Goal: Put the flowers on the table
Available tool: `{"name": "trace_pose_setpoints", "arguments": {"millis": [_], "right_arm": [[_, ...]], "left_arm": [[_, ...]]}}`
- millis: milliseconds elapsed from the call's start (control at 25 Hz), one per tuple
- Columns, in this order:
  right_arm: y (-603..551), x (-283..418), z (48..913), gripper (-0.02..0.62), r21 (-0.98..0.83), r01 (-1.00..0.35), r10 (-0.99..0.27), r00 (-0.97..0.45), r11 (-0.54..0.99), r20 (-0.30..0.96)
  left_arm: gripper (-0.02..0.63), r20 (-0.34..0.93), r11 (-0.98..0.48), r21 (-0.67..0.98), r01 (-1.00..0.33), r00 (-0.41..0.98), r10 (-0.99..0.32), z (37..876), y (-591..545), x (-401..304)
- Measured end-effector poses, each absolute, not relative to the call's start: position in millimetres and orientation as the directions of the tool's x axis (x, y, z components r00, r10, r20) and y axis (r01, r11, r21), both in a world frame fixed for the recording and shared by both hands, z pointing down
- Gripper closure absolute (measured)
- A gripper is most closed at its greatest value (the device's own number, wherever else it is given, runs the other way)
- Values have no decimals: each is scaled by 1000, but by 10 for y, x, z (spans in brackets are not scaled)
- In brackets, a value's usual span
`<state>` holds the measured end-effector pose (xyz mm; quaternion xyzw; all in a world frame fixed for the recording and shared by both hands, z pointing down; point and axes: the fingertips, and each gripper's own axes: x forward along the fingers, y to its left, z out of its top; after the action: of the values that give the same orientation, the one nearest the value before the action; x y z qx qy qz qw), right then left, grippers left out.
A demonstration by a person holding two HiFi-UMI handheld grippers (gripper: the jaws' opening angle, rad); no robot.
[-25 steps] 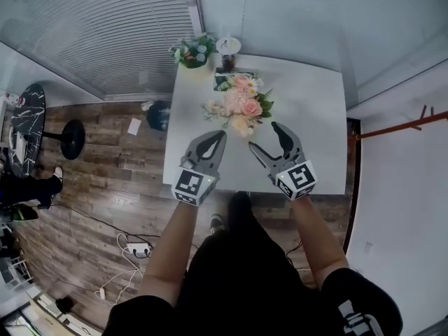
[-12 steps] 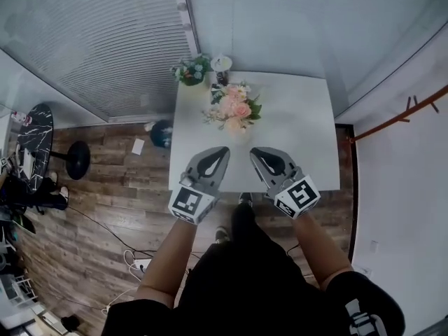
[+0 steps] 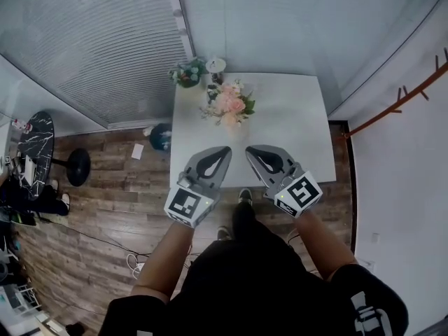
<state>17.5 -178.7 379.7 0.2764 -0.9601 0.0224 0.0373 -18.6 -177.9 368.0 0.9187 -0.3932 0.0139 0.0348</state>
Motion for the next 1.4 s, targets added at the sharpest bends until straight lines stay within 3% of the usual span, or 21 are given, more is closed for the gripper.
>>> {"name": "trace_pose_setpoints", "arguments": {"millis": [1400], "right_arm": [[-1815,173,3737,575,-21,-558,-556,-829,830,69]], "left_arm": [[592,62,-717,54,-695,719,-692,3654,-1794,-118]]}}
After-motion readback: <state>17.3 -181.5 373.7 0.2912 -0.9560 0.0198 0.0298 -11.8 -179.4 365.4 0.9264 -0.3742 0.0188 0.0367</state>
